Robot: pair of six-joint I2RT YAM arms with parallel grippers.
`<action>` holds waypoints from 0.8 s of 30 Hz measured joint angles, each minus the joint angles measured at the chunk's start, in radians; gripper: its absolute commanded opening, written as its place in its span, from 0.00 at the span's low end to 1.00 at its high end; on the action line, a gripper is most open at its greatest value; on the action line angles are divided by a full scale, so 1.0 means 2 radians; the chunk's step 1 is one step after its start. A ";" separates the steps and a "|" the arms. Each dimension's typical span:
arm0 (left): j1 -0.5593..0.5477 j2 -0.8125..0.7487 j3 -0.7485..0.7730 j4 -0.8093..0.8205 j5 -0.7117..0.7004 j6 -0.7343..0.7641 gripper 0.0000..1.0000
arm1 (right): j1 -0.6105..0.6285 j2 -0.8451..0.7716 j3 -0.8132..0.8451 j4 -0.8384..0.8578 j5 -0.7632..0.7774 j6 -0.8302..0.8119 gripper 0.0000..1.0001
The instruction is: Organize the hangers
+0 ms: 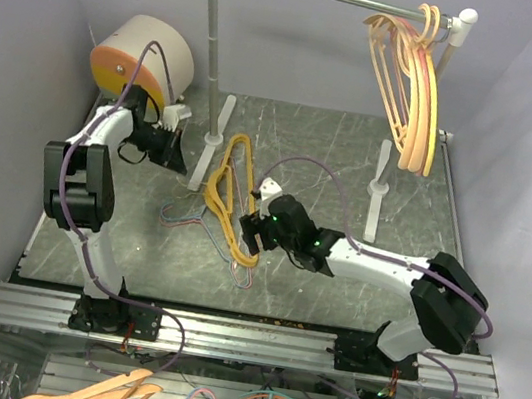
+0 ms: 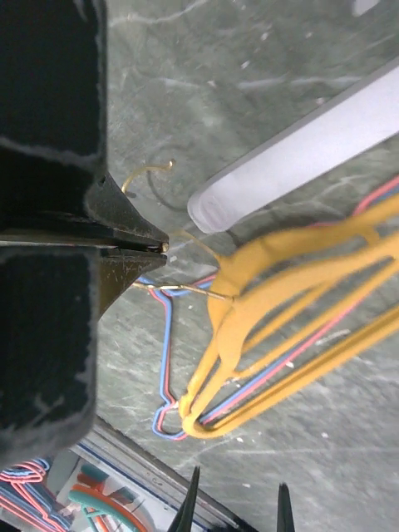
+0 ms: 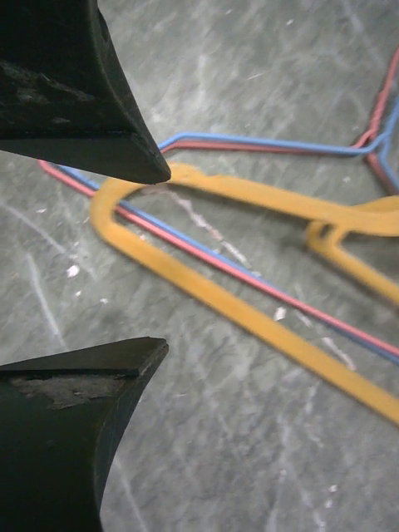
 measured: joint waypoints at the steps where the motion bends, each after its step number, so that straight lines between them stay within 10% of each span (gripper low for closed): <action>1: 0.000 0.000 0.013 -0.010 0.004 0.003 0.07 | 0.000 -0.007 -0.013 0.007 0.002 -0.002 0.77; 24: -0.057 -0.045 0.079 -0.066 0.001 -0.034 0.07 | 0.001 0.092 0.072 0.085 0.054 -0.010 0.78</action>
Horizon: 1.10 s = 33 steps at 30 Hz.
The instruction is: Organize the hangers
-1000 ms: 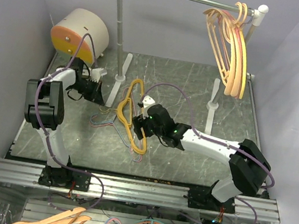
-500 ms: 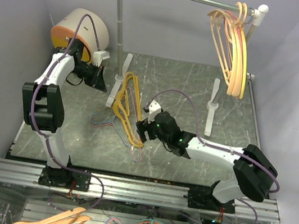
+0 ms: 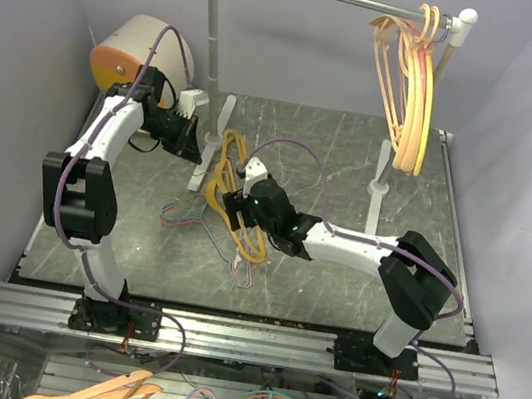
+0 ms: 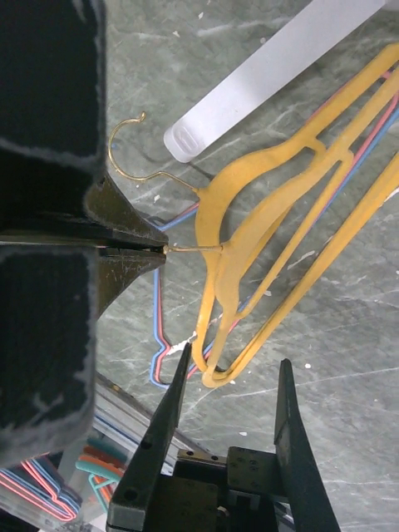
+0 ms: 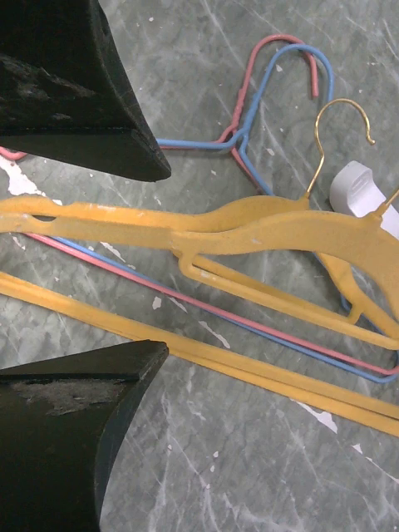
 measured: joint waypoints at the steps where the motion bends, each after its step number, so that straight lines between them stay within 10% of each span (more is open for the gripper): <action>1: 0.000 0.000 0.002 0.000 0.000 -0.002 0.07 | 0.001 0.000 0.000 0.000 0.002 0.001 0.77; 11: -0.003 0.001 0.036 -0.001 -0.001 -0.009 0.07 | 0.025 0.032 0.000 0.014 0.055 -0.015 0.62; 17: -0.005 0.001 0.036 0.000 -0.002 -0.013 0.07 | 0.026 0.080 0.006 0.016 0.077 -0.028 0.31; 20: -0.006 0.001 0.036 0.000 -0.002 -0.015 0.07 | 0.026 0.087 0.008 0.018 0.091 -0.032 0.00; 23: -0.006 0.001 0.036 0.003 -0.002 -0.016 0.08 | 0.026 0.086 0.006 0.030 0.108 -0.037 0.00; 26: -0.008 0.001 0.036 0.006 -0.002 -0.017 0.32 | 0.030 0.075 -0.012 0.045 0.123 -0.045 0.00; 30: -0.011 -0.003 0.042 -0.001 -0.013 -0.018 0.99 | 0.037 0.034 -0.034 0.030 0.131 -0.047 0.00; 33: -0.015 -0.010 0.076 -0.008 -0.050 -0.024 0.98 | 0.039 -0.006 -0.044 0.011 0.125 -0.037 0.00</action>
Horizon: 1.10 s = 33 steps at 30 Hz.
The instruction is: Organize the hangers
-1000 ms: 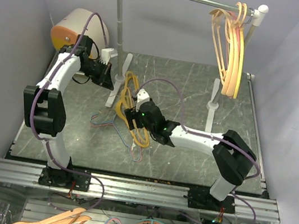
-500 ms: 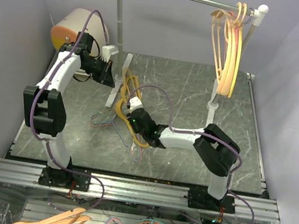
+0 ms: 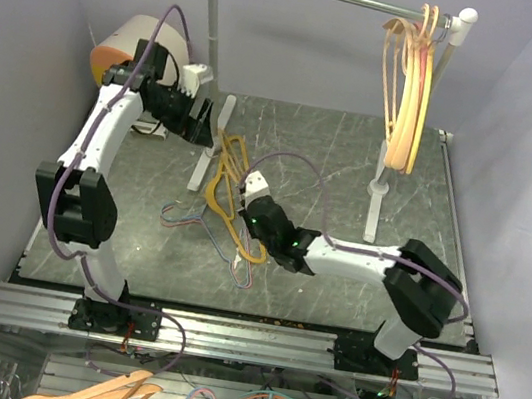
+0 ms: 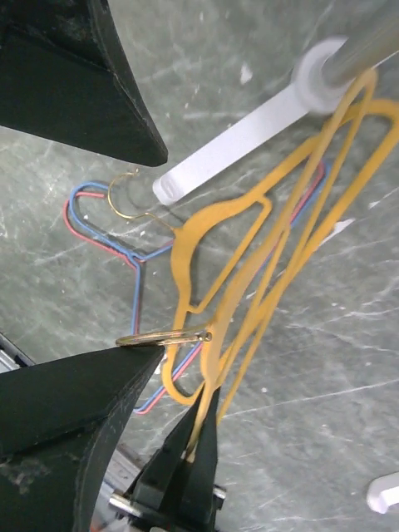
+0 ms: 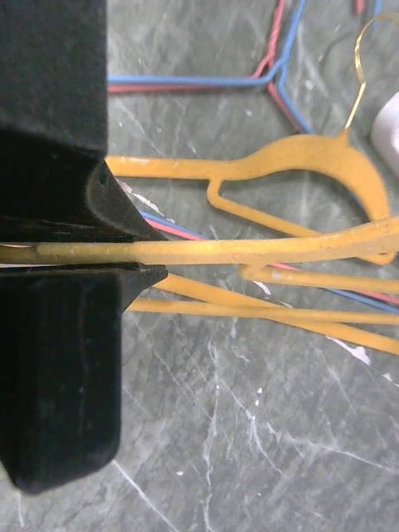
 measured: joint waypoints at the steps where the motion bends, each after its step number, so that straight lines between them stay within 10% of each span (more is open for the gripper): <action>1: -0.004 -0.006 0.016 -0.002 -0.015 -0.005 0.98 | 0.000 -0.017 -0.004 -0.005 -0.005 0.006 0.00; 12: -0.024 -0.204 0.184 0.130 -0.376 -0.113 1.00 | -0.001 -0.160 -0.001 -0.103 -0.074 0.056 0.00; 17: -0.023 -0.253 0.198 0.171 -0.465 -0.135 0.83 | 0.000 -0.176 0.055 -0.160 -0.119 0.055 0.00; 33: -0.023 -0.194 0.127 -0.164 0.109 0.330 0.99 | 0.000 -0.255 0.107 -0.331 -0.287 -0.063 0.00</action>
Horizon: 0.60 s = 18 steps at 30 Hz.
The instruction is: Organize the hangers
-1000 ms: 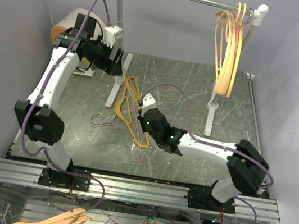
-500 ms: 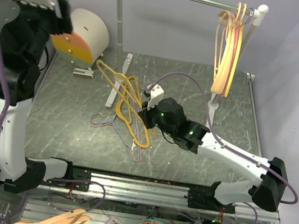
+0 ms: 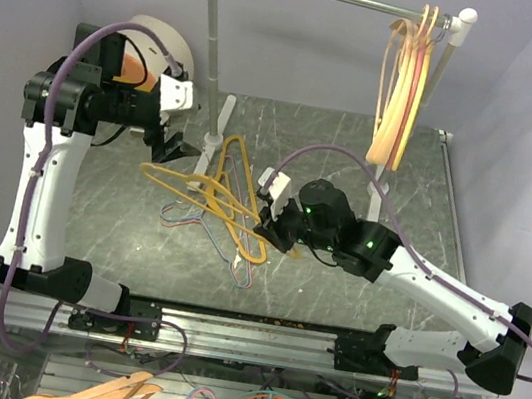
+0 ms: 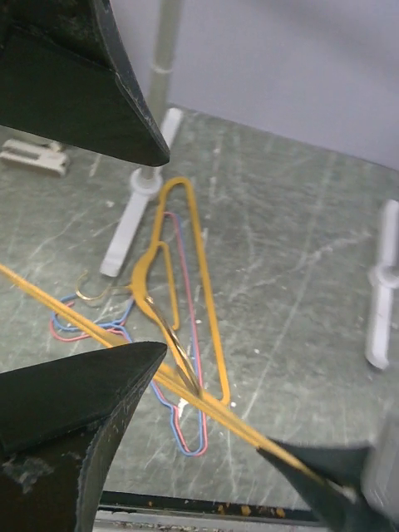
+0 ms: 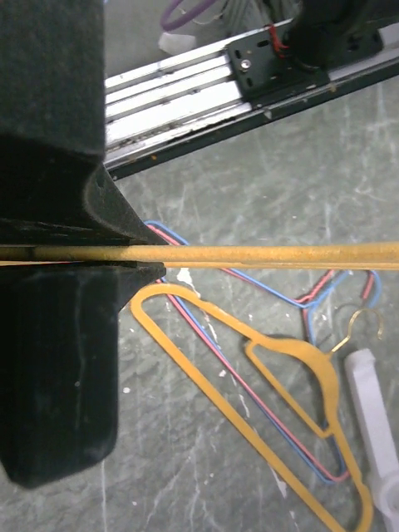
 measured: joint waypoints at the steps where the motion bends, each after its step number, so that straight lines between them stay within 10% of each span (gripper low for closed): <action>1: 0.000 0.001 0.011 -0.016 0.016 0.021 0.98 | 0.000 0.000 -0.004 -0.002 -0.004 -0.003 0.00; 18: -0.033 -0.007 -0.022 -0.088 0.055 0.095 0.71 | 0.000 0.014 -0.020 -0.011 -0.006 -0.023 0.00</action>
